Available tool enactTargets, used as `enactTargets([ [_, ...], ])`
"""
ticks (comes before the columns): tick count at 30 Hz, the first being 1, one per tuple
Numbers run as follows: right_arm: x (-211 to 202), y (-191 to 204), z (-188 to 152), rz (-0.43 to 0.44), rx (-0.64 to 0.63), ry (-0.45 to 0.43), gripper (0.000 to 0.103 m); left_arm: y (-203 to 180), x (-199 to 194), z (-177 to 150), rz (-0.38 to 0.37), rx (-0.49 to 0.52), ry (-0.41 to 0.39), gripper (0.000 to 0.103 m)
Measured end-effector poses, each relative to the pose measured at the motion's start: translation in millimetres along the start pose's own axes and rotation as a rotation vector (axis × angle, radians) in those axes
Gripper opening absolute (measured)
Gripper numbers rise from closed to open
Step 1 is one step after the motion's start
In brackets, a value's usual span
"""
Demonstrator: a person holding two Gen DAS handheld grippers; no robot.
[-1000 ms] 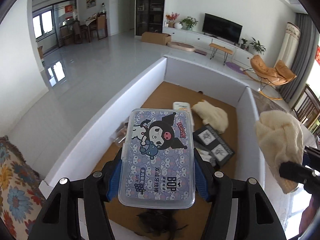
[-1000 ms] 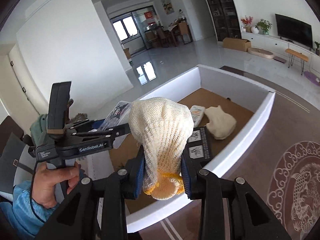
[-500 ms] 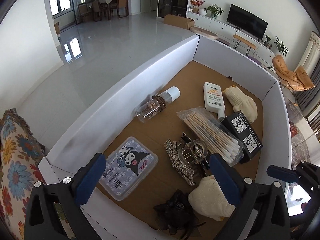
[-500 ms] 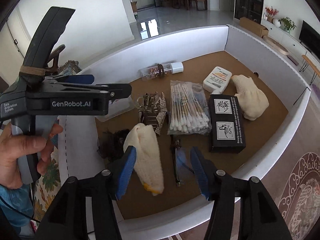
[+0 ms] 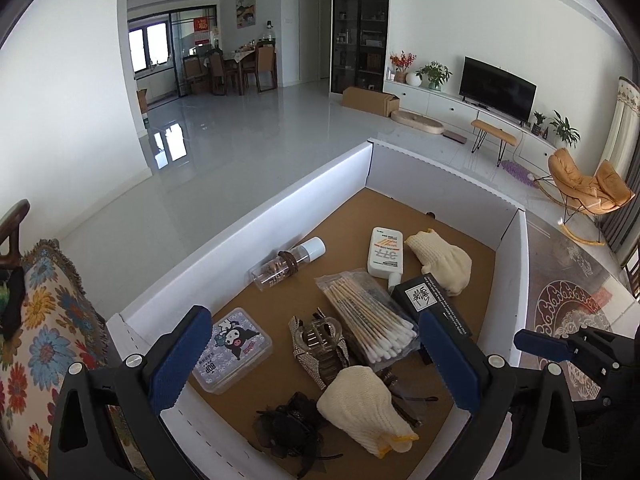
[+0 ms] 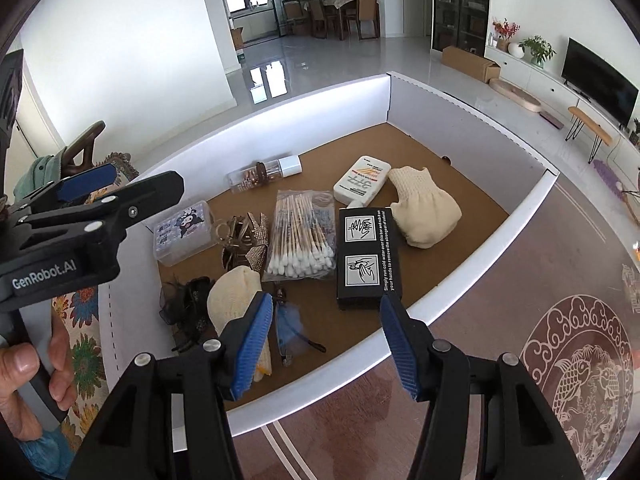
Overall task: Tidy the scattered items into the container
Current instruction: 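Open both grippers to drop the box and glove into the container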
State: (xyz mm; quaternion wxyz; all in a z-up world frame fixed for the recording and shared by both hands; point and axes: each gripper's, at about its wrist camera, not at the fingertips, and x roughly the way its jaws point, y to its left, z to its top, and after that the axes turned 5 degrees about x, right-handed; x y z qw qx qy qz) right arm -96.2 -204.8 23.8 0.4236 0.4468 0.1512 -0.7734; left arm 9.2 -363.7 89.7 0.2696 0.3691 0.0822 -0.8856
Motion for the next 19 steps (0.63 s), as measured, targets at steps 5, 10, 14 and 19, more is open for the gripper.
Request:
enactTargets([
  [5,3,-10,-3,-0.007,0.023,-0.003,0.057,-9,-7,1,0.089,0.013,-0.017,0.103],
  [10,6,-12,0,-0.010,0.040,-0.007,0.057,-3,-1,1,0.023,-0.055,0.054,0.103],
  [14,6,-7,8,-0.013,0.043,-0.025,0.057,10,7,-8,-0.168,-0.161,0.073,0.103],
  [19,6,3,17,-0.018,0.039,-0.046,0.057,12,7,-18,-0.130,-0.171,0.046,0.103],
])
